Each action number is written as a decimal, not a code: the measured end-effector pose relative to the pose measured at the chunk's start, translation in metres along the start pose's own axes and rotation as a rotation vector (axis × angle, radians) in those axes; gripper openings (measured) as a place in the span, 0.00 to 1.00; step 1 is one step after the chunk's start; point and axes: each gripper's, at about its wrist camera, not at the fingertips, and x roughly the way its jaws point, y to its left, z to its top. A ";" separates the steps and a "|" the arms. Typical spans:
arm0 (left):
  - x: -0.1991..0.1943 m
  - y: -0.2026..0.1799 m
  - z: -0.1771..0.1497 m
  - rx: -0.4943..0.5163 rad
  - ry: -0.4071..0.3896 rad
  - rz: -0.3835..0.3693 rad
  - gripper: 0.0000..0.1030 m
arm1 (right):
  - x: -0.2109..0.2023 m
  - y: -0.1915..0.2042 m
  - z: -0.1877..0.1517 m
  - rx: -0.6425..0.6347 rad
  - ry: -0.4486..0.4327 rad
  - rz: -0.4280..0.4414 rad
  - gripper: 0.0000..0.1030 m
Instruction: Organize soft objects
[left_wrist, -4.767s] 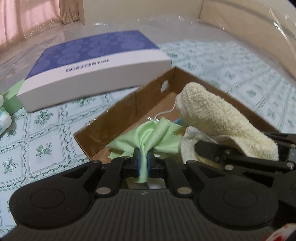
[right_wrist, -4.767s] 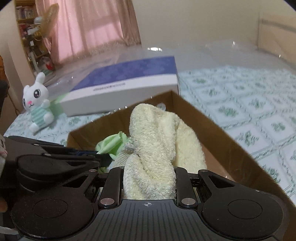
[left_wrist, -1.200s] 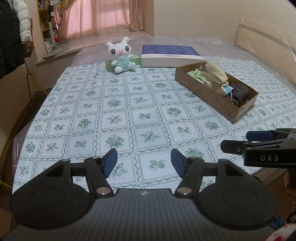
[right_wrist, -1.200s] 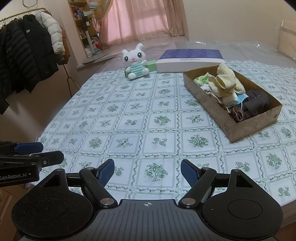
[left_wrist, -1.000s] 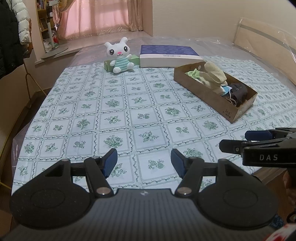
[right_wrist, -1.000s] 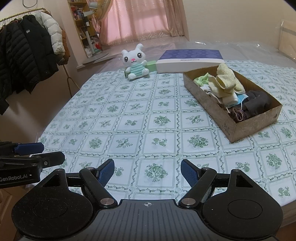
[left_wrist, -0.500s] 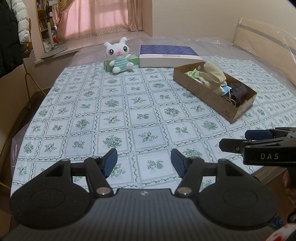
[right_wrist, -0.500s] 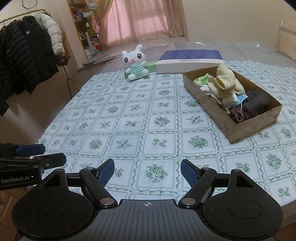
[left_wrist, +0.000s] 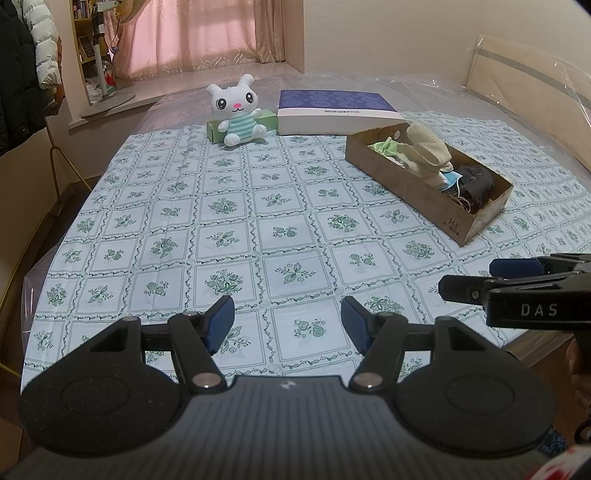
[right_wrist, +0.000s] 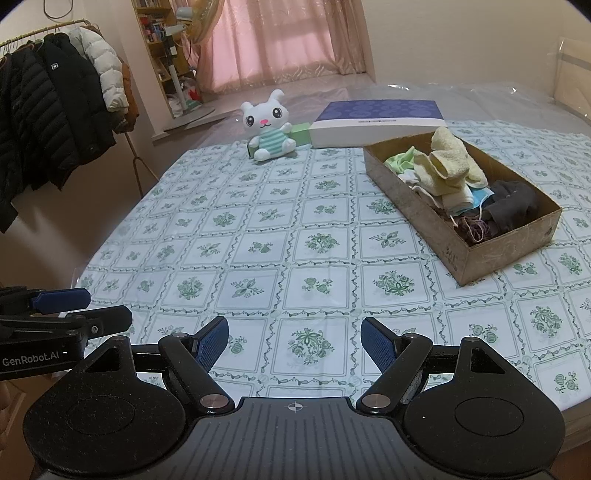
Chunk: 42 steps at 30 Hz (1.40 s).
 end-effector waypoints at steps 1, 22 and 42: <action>0.000 0.000 0.000 0.000 -0.001 0.001 0.60 | 0.000 0.000 0.000 0.000 0.000 0.000 0.76; 0.000 0.001 0.000 -0.001 0.000 -0.001 0.60 | 0.000 -0.001 0.001 0.001 0.002 0.001 0.76; 0.007 -0.004 0.000 0.001 0.005 -0.007 0.60 | 0.003 -0.004 0.000 0.011 0.008 -0.003 0.76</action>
